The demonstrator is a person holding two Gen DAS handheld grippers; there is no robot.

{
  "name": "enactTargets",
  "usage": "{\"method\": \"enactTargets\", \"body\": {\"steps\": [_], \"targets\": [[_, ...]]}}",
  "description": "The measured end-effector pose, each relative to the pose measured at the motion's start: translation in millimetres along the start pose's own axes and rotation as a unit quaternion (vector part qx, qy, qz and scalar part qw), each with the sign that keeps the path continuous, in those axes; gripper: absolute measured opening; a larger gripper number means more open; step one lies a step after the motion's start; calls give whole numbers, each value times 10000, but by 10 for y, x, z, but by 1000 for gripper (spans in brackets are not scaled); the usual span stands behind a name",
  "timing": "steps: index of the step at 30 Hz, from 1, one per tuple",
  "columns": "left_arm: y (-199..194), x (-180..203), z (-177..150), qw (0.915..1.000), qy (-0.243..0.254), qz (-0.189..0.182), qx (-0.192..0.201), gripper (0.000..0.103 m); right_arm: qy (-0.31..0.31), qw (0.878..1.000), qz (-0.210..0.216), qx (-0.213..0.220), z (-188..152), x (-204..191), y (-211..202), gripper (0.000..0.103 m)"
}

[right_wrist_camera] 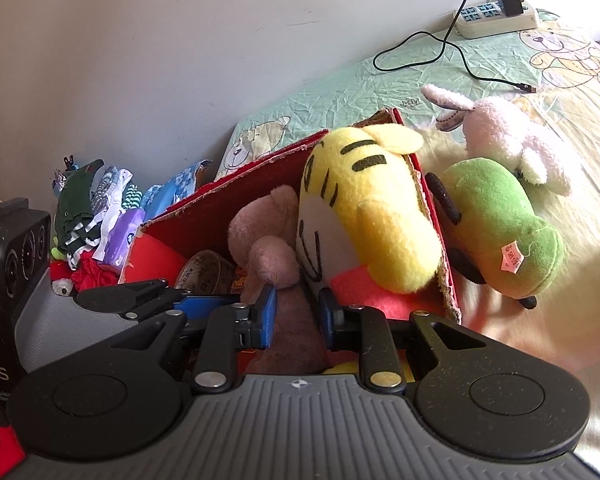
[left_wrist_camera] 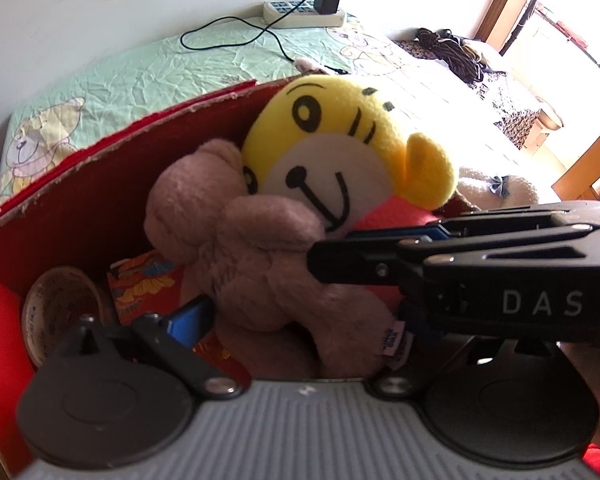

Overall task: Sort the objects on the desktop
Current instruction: 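Press the pink bear down beside the tiger with both grippers, then withdraw both grippers from the box and move toward the green plush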

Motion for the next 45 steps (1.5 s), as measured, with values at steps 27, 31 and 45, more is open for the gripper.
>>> {"method": "enactTargets", "body": {"steps": [27,31,45], "targets": [[5,33,-72,9989,-444,145,-29,102,-75,9995,82,290,-82,26,-77,18],[0,30,-83,9986,-487,181,-7,102,-92,9995,87,277,-85,23,-78,18],[-80,83,-111,9970,-434,602,222,101,-285,9981,292,460,-114,34,-115,17]]}}
Point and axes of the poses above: each gripper's, at about its wrist camera, not at the fingertips, and y roughly the way its jaws point, x to its right, z to its top, the point moved 5 cm from there along y, roughly the way its jaws point
